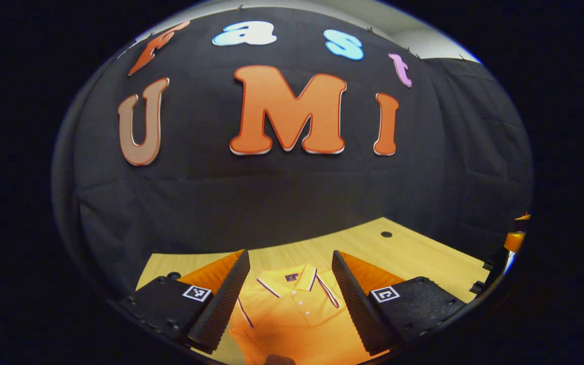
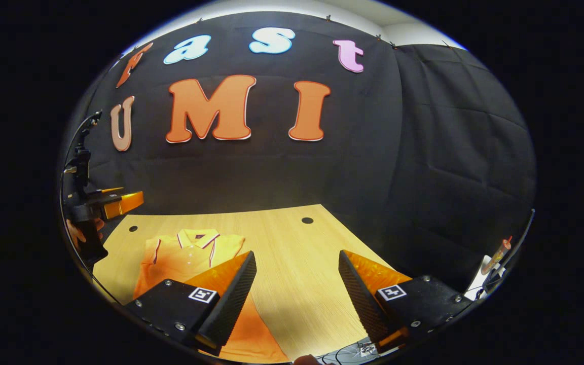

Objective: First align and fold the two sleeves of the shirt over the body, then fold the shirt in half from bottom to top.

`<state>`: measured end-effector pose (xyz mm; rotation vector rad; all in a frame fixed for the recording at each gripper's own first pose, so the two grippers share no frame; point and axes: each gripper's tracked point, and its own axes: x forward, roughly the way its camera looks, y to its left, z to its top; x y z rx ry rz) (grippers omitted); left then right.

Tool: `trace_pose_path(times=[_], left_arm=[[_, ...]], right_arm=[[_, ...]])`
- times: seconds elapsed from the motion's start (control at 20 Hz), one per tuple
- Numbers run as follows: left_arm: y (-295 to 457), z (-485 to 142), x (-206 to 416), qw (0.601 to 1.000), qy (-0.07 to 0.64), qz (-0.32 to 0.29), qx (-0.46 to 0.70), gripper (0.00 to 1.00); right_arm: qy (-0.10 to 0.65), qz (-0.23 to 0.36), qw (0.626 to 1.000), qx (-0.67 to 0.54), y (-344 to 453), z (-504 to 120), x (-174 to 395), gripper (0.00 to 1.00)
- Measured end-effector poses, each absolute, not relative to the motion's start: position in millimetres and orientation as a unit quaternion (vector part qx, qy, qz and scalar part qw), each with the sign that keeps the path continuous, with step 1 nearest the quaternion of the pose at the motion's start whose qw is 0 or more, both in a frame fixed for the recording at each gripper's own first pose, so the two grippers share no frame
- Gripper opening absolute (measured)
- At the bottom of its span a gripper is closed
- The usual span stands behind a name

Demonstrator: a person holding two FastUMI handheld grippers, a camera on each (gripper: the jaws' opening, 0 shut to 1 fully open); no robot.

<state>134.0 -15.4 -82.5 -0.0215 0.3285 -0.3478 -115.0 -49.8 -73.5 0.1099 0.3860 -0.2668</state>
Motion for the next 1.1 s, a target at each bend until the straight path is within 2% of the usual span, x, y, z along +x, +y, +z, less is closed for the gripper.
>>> trace_pose_path(times=[0.2,0.35,0.75,1.1], left_arm=[[5,-41,96,0.987,0.113,-0.110,0.003,0.97],[20,-24,60,0.991,0.113,-0.066,0.016,0.96],[63,-66,-36,0.980,0.192,0.017,0.048,0.97],[79,-118,-82,0.960,0.273,0.025,0.056,0.97]], right_arm=[[0.175,-0.072,0.981,0.035,-42,-76,-108,1.00],[0.177,-0.029,0.983,0.039,-38,-91,-112,1.00],[0.249,0.065,0.965,0.047,-29,-163,-129,1.00],[0.321,0.125,0.938,0.049,-4,-213,-158,1.00]])
